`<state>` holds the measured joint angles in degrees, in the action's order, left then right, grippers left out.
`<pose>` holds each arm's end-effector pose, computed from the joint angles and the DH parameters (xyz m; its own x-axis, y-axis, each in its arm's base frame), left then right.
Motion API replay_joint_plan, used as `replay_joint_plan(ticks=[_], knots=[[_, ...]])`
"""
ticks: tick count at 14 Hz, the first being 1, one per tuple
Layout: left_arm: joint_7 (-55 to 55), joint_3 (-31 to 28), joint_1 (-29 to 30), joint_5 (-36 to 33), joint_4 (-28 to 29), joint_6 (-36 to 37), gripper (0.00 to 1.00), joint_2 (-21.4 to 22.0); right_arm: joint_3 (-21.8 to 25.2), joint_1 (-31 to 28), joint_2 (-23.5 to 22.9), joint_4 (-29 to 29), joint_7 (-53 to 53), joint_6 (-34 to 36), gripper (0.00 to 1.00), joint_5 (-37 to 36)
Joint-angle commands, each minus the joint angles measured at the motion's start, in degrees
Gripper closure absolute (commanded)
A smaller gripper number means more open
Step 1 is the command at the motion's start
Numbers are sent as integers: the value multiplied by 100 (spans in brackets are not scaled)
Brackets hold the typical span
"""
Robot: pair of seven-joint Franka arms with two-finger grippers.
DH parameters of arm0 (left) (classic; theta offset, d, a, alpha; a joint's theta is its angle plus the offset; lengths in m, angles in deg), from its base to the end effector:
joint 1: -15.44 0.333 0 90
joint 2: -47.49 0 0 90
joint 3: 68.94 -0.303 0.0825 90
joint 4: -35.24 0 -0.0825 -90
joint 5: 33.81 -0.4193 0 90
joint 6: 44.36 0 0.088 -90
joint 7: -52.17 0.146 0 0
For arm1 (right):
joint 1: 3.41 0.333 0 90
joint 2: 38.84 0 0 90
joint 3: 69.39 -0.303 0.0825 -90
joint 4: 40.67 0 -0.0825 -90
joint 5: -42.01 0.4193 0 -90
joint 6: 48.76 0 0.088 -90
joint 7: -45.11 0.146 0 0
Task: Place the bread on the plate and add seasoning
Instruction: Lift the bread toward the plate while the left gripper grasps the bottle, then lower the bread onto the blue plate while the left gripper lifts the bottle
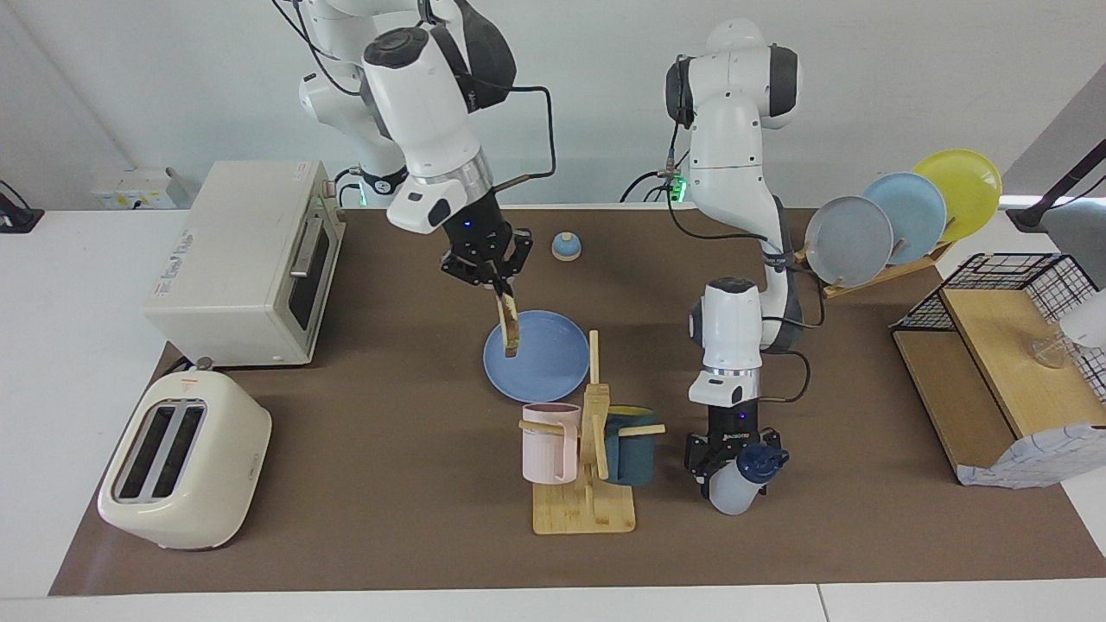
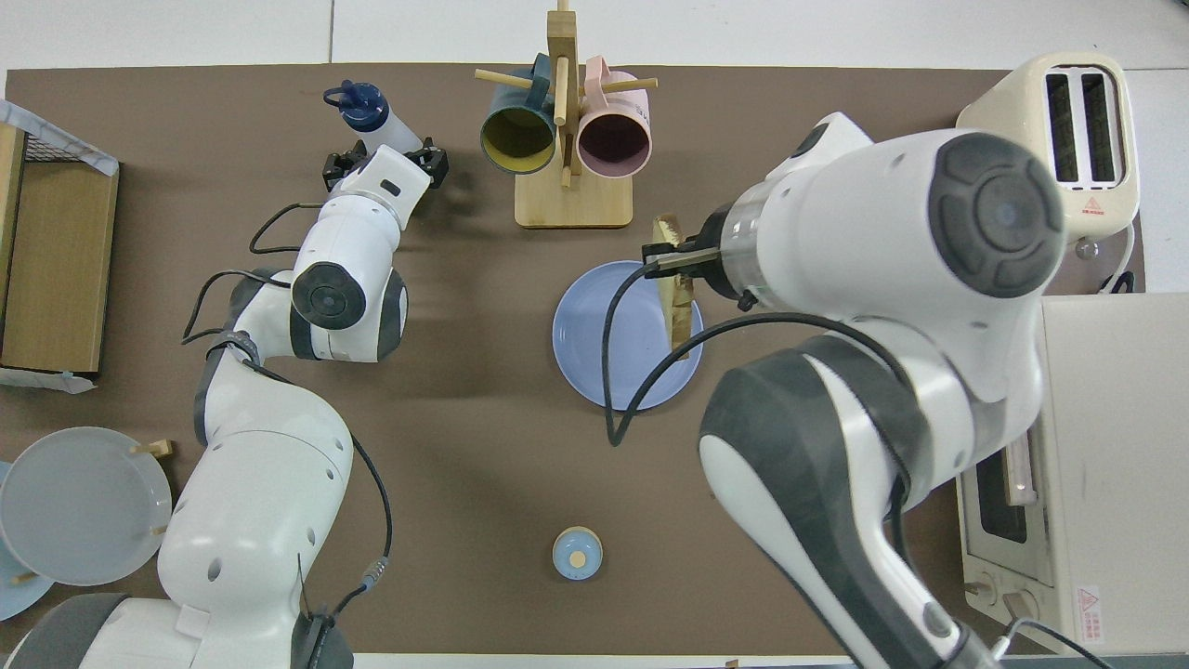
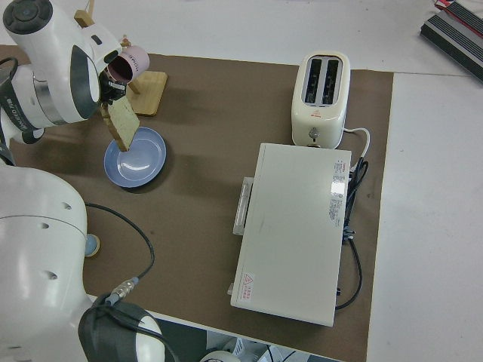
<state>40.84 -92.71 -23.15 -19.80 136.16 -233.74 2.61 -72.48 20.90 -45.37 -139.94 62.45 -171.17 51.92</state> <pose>0.7205 -0.2045 0.1891 0.6559 -0.0199 0.7546 -0.0434 -0.9990 0.0113 0.5882 0.3184 0.4764 0.9741 0.0732 0.2140 0.1264 -0.9608 -0.2466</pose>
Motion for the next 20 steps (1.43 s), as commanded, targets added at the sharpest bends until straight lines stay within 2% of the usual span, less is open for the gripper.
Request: replay_joint_plan(ticks=[1, 8, 9, 11, 12, 13, 17, 20], knots=[[-9, -31, -8, 120, -116, -73, 0, -56, 28, 258, 196, -767, 305, -773, 100, 81], [35, -40, -8, 120, -63, 50, 0, 85, 28, 399, 187, -1629, 332, -1636, 100, 81], [53, -40, -17, 120, -55, 120, 11, 94, 28, 408, 222, -1761, 323, -1733, 100, 81], [53, -49, -26, 103, -46, 208, 71, 102, 28, 399, 283, -1972, 323, -1839, 100, 82], [62, -49, -26, 103, 6, 235, 89, 137, 28, 391, 319, -2095, 323, -1892, 100, 90], [62, -40, -17, 103, 77, 270, 100, 268, 28, 391, 354, -2218, 314, -2005, 100, 90], [9, -31, 1, 111, 130, 358, 100, 366, 28, 303, 442, -2465, 226, -2209, 100, 90], [26, -49, 36, 129, 148, 822, 100, 743, 28, 180, 486, -2597, 226, -2226, 100, 90]])
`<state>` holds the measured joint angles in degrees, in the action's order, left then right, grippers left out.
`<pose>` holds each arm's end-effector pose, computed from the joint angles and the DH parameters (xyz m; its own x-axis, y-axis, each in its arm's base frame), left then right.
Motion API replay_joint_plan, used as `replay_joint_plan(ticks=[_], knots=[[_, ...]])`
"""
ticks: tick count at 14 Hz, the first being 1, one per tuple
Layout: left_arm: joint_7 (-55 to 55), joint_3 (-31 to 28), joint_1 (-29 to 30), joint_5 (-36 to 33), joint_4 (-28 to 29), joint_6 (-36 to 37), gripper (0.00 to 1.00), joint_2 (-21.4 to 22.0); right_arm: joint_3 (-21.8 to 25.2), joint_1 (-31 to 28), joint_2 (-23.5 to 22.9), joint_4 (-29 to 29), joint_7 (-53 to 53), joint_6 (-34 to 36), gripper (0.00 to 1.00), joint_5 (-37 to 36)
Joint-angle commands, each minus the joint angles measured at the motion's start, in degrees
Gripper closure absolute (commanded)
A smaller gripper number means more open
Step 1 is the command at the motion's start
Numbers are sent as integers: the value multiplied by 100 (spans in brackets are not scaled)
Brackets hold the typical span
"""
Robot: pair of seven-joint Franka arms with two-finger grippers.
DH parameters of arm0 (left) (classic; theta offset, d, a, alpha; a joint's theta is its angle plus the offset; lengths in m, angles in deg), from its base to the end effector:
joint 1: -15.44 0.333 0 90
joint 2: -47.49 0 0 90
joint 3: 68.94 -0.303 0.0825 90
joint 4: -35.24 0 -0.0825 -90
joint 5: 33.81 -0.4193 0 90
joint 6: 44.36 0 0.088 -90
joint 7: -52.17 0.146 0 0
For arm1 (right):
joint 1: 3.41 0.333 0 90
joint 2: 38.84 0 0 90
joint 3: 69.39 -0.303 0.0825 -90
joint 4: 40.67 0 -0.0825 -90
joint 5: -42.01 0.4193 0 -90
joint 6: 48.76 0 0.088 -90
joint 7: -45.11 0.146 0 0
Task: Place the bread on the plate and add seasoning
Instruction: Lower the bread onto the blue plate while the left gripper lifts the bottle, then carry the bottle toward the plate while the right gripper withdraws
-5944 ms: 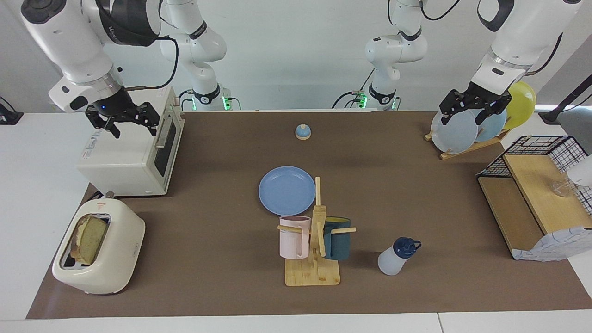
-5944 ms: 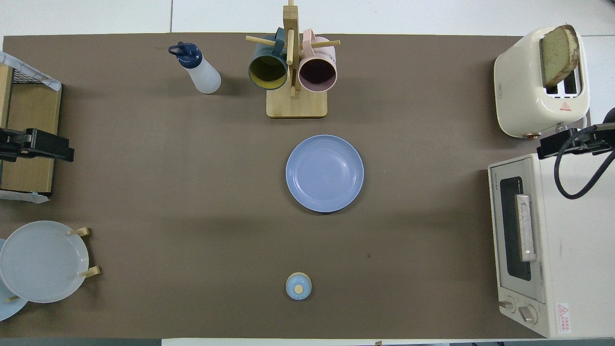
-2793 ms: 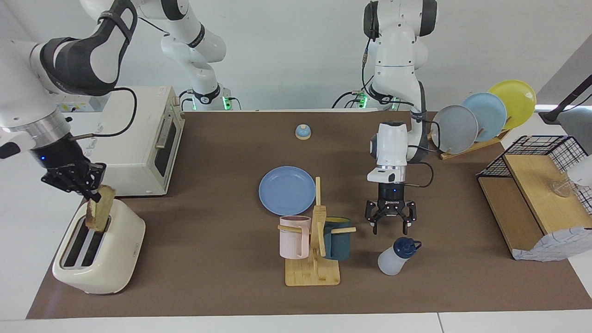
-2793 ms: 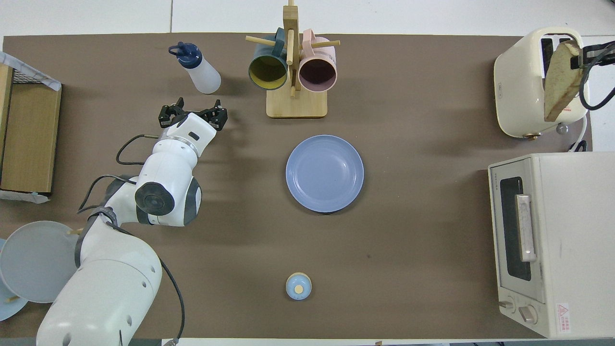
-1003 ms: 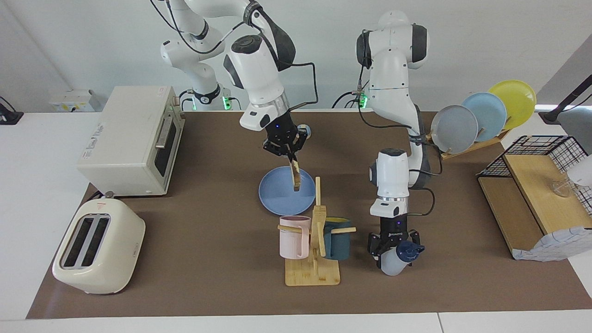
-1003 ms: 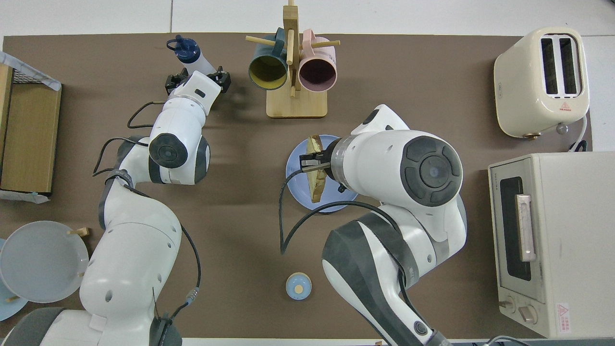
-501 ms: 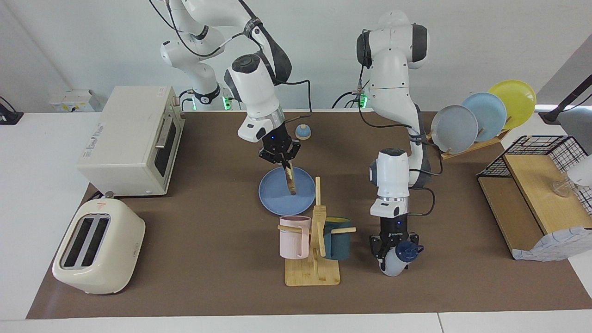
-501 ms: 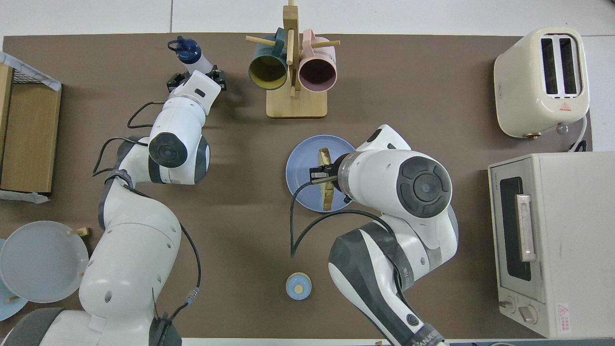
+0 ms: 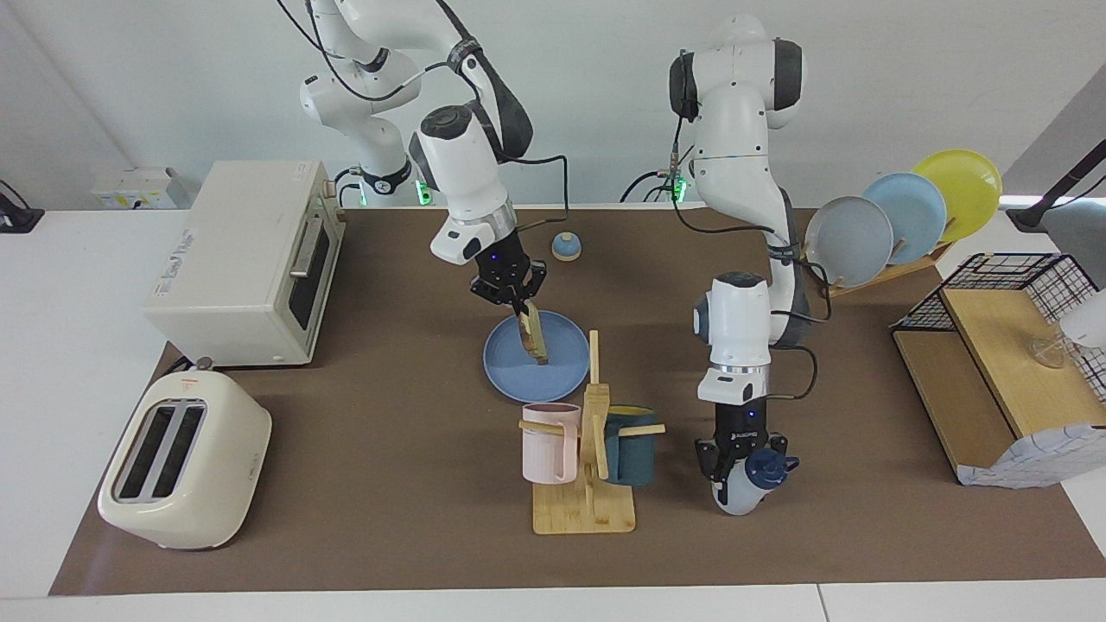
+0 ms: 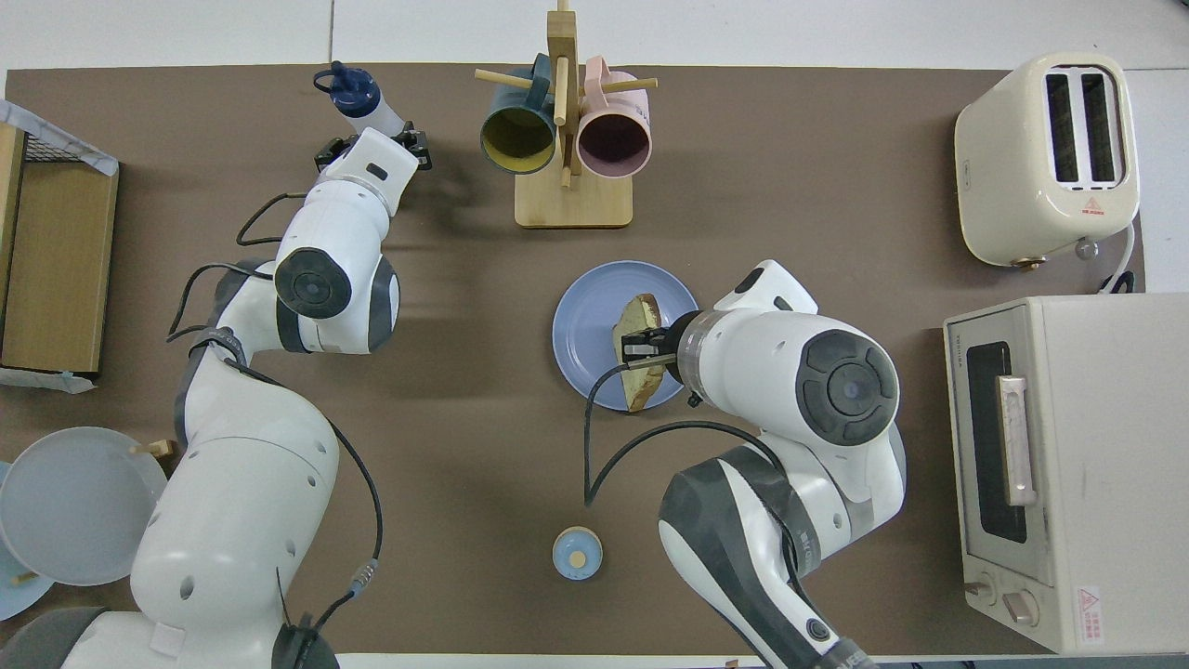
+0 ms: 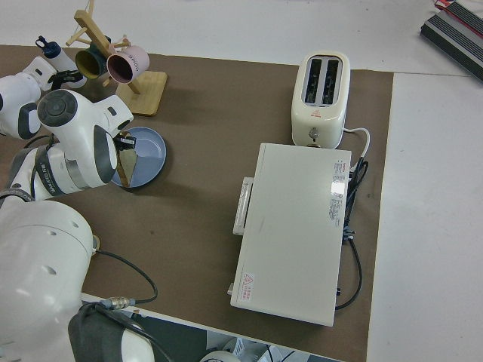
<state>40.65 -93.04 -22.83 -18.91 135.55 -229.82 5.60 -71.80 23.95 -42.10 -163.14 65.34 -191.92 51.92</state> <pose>0.7290 -0.2004 0.2203 0.6667 0.0253 0.7449 -0.0141 -0.9988 0.0465 0.5333 0.3084 0.3402 0.9748 0.0156 0.2226 0.0688 -0.9699 -0.2334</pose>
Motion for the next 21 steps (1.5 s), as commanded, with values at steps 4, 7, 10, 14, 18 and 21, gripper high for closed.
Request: replay_joint_plan(ticks=[4, 7, 10, 14, 18, 21], knots=[[473, -15, 39, 4, 217, 809, 100, 804, -40, -160, 212, -672, -19, -854, 100, 90], [1501, -42, 83, 4, 217, 2000, 100, 1418, -40, -301, 212, -708, -2, -872, 100, 90], [2564, -42, 153, 4, 217, 3512, 100, 2130, -40, -415, 203, -717, 16, -881, 100, 99], [3532, -51, 101, -4, 243, 5051, 100, 2842, -40, -564, 151, -734, -1, -1021, 100, 737], [4850, -51, -13, -267, 839, 5941, 100, 3764, -40, -406, 89, -743, 33, -1171, 100, 1126], [5300, -16, -83, -644, 1464, 6284, 100, 4634, -40, -406, 115, -849, -19, -1171, 100, 1505]])
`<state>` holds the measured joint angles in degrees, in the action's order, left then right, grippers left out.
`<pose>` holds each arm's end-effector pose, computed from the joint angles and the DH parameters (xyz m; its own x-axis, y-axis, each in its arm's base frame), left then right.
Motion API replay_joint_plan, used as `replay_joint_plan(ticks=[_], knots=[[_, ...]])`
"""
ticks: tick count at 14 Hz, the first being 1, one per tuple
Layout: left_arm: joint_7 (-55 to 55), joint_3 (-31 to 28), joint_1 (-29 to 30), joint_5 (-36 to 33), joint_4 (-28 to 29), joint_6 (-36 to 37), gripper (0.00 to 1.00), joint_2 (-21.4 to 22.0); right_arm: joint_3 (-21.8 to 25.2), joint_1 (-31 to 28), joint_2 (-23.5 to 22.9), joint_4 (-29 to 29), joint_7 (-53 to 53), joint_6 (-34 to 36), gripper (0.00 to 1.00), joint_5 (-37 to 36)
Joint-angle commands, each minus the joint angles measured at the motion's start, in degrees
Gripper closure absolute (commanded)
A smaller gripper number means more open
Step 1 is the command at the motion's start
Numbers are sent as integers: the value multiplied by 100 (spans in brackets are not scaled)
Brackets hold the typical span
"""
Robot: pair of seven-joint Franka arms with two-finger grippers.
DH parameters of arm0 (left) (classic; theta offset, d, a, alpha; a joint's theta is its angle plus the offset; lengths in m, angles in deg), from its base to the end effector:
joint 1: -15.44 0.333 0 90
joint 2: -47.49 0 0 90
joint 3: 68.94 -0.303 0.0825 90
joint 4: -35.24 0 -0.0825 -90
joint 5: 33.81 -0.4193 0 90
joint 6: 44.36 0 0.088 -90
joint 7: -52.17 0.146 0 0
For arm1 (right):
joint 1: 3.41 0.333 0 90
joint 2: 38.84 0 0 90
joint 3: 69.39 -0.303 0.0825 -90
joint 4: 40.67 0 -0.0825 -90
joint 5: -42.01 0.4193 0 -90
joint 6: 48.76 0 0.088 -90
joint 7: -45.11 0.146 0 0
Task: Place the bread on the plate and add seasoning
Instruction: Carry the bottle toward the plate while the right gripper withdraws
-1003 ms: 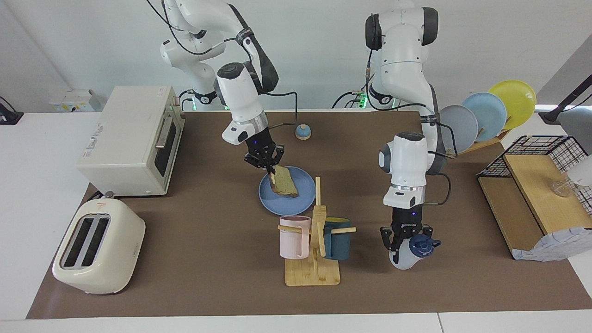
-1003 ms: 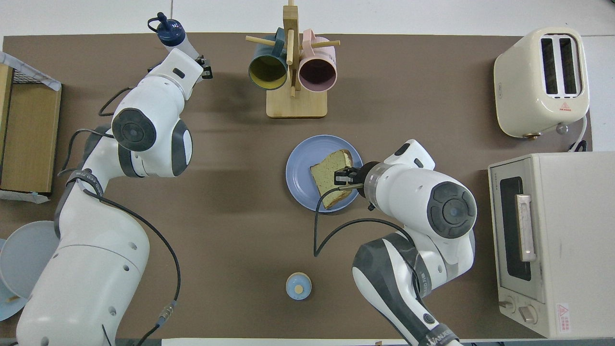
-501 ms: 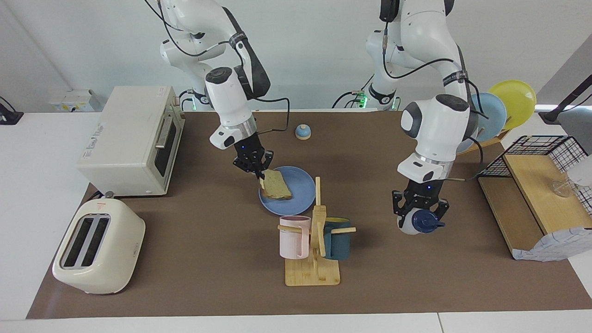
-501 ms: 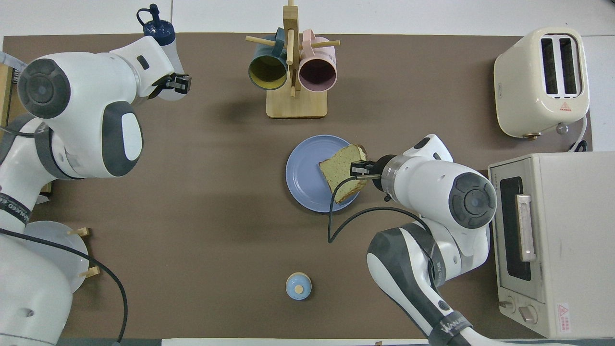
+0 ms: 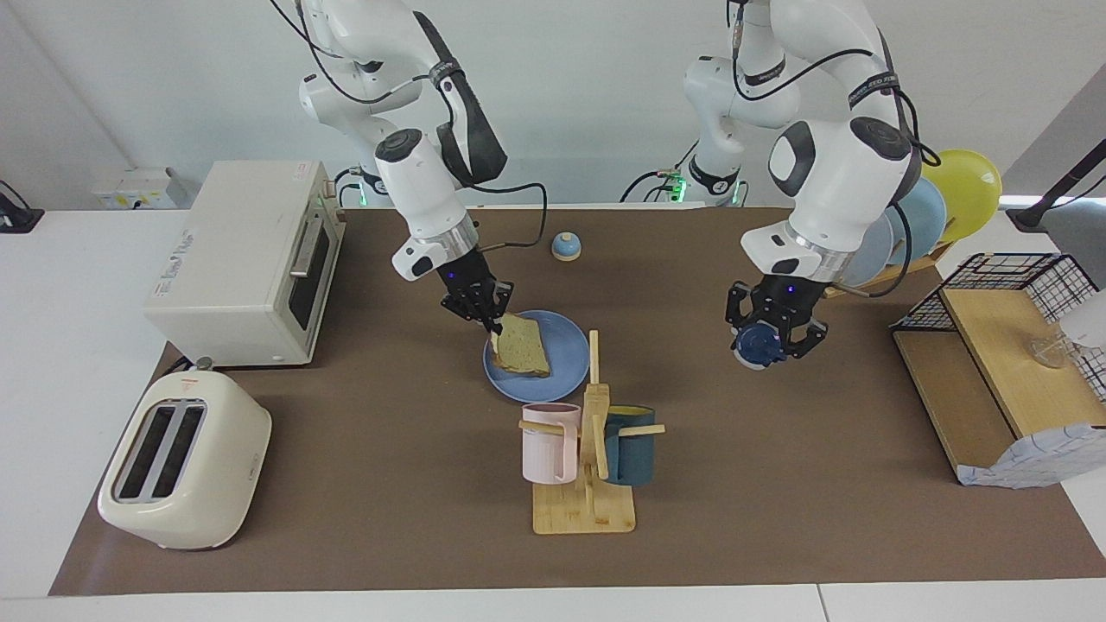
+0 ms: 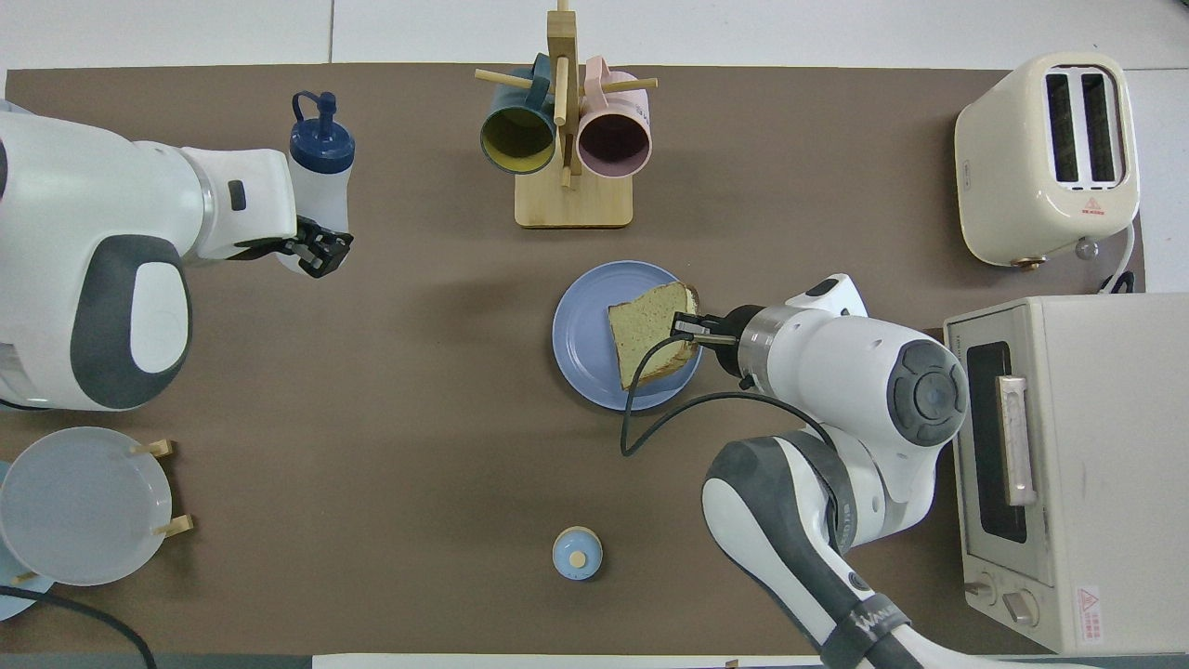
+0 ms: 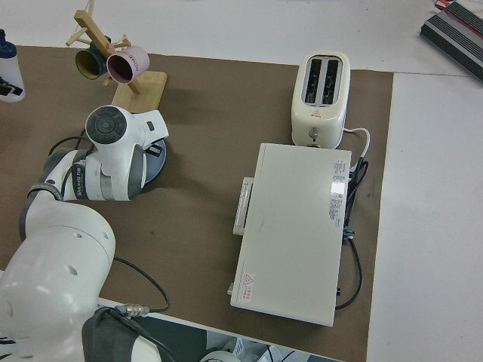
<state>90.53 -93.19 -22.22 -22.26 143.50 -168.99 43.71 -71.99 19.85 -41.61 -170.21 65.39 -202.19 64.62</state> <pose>0.6182 -0.1651 0.4303 0.6623 -0.6996 0.2683 -0.7245 -0.6893 -0.0090 0.5391 0.2556 0.3052 0.9480 -0.2550 0.1904 -0.1696 -0.9111 -0.3756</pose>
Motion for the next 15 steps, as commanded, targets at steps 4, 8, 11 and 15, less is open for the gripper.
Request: replay_joint_plan(ticks=[4, 8, 11, 15], knots=[[541, 16, -715, -952, 853, 817, 100, 1212, -13, -14, 40, 87, -76, 128, 0, 236], [1005, 60, -954, -1137, 1511, 765, 100, 1721, 5, -93, 57, 306, -137, 410, 0, 157], [1121, 113, -954, -1128, 2249, 256, 100, 2195, 14, -259, -109, 971, -375, 1110, 0, 157], [1042, 280, -954, -1119, 2884, -360, 100, 2530, 14, -630, -558, 2879, -323, 3588, 0, 253]])
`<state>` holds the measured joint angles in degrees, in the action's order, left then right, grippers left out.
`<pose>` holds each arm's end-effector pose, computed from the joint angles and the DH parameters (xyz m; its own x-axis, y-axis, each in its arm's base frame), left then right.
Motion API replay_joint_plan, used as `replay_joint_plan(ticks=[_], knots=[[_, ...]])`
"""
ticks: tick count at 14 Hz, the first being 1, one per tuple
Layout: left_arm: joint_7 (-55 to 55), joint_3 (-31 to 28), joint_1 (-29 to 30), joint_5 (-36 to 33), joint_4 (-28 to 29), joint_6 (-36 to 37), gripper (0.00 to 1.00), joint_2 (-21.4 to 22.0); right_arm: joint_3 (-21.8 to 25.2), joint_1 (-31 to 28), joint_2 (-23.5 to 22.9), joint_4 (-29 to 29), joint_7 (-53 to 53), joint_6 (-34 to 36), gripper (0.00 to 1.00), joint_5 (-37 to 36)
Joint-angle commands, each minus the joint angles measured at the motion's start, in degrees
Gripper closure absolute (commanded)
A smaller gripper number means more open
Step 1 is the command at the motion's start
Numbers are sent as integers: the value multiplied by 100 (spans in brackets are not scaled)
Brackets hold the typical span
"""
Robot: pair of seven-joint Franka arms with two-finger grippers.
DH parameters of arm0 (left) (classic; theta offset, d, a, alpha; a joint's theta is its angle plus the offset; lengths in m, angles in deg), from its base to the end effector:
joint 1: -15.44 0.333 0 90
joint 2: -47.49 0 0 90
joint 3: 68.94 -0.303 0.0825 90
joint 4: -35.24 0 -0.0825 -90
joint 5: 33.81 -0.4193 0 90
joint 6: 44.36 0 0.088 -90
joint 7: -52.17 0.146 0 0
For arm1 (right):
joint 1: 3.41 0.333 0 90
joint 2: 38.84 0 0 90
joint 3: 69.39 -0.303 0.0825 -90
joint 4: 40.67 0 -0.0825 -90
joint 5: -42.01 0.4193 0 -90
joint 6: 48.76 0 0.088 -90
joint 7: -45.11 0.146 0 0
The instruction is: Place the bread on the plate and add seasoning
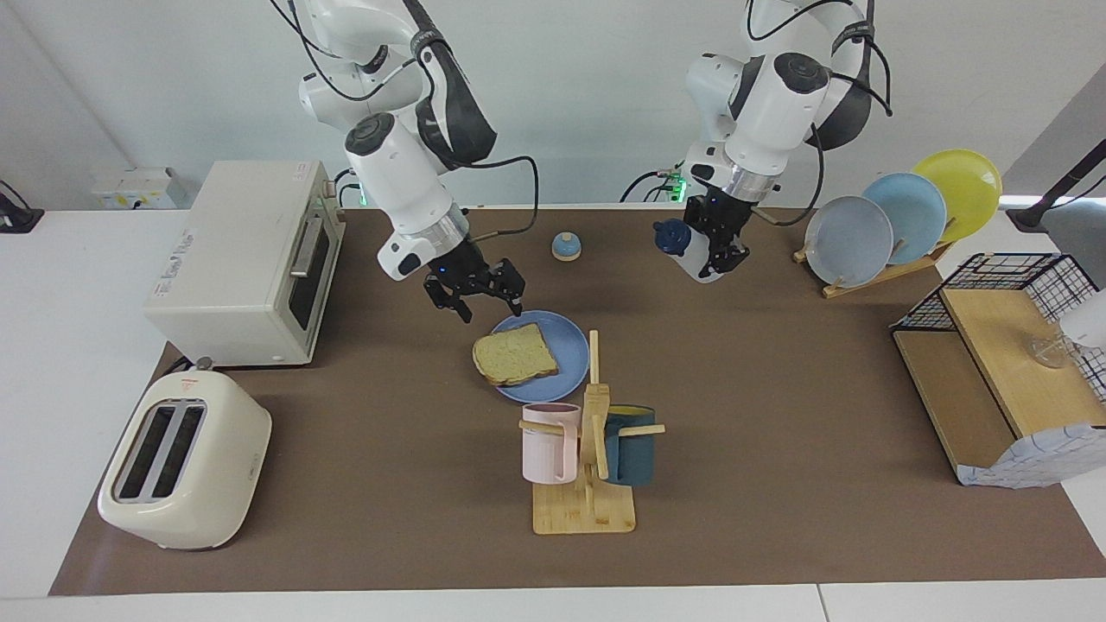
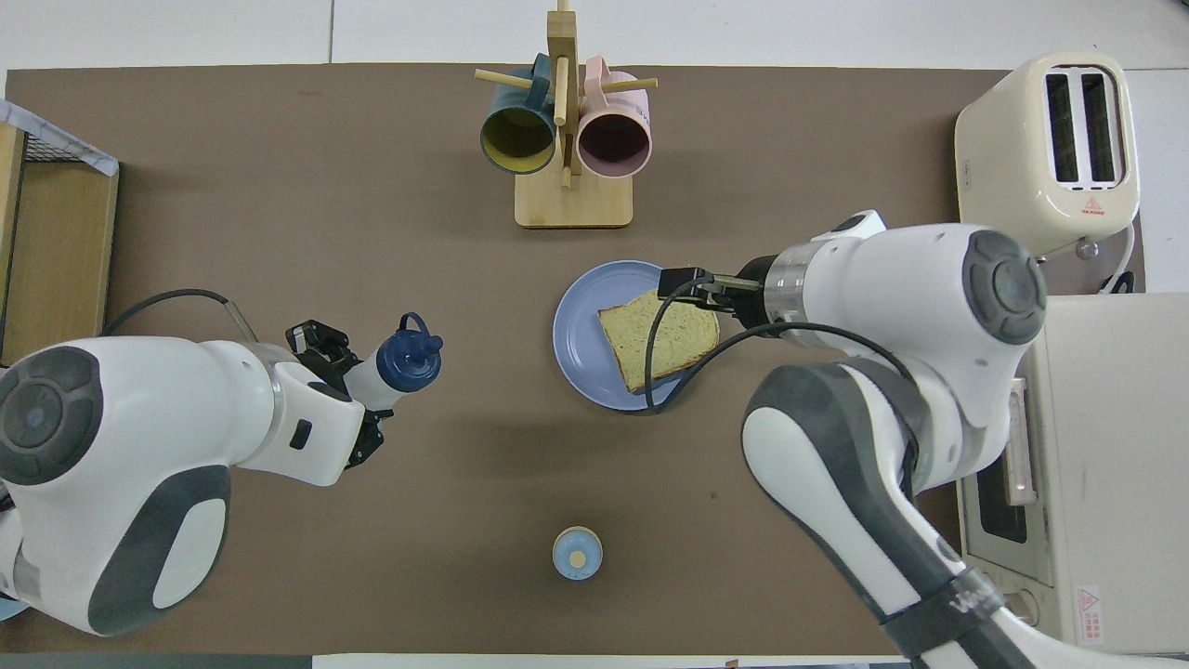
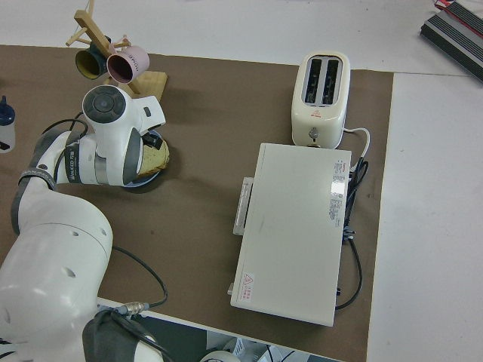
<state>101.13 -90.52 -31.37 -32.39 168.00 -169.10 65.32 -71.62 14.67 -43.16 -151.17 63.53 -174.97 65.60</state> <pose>0.4641 -0.2210 0.4051 0.2692 -0.9424 0.1984 -0.9600 -0.2790 -0.0227 0.5890 0.2458 0.4072 0.9824 -0.1845 0.0286 -0.1584 -0.9048 -0.3952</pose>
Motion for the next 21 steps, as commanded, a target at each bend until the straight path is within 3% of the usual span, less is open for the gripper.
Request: replay_joint_plan(ticks=[1, 5, 7, 8, 11, 16, 21], knots=[[-18, 13, -39, -107, 443, -358, 100, 370, -49, -94, -377, 1109, -85, 1079, 0, 155], [-53, 39, -39, -89, 487, -367, 100, 378, -321, 29, -193, 1312, 1037, 1309, 1, 743], [-96, 57, -65, -54, 557, -411, 100, 405, -733, 29, -166, 1514, 1531, 1292, 2, 762], [-105, 57, -65, -54, 575, -437, 100, 422, -891, 73, -157, 1576, 1637, 1274, 5, 753], [-132, 57, -74, -45, 575, -429, 100, 422, -1016, 441, -157, 1629, 1718, 1030, 32, 630], [-141, 57, -74, 60, 575, -429, 100, 422, -1016, 1004, -157, 1611, 1980, 431, 45, 323], [-141, 57, -74, 227, 575, -437, 100, 422, -1025, 1084, -210, 1532, 2069, 80, 60, -21]])
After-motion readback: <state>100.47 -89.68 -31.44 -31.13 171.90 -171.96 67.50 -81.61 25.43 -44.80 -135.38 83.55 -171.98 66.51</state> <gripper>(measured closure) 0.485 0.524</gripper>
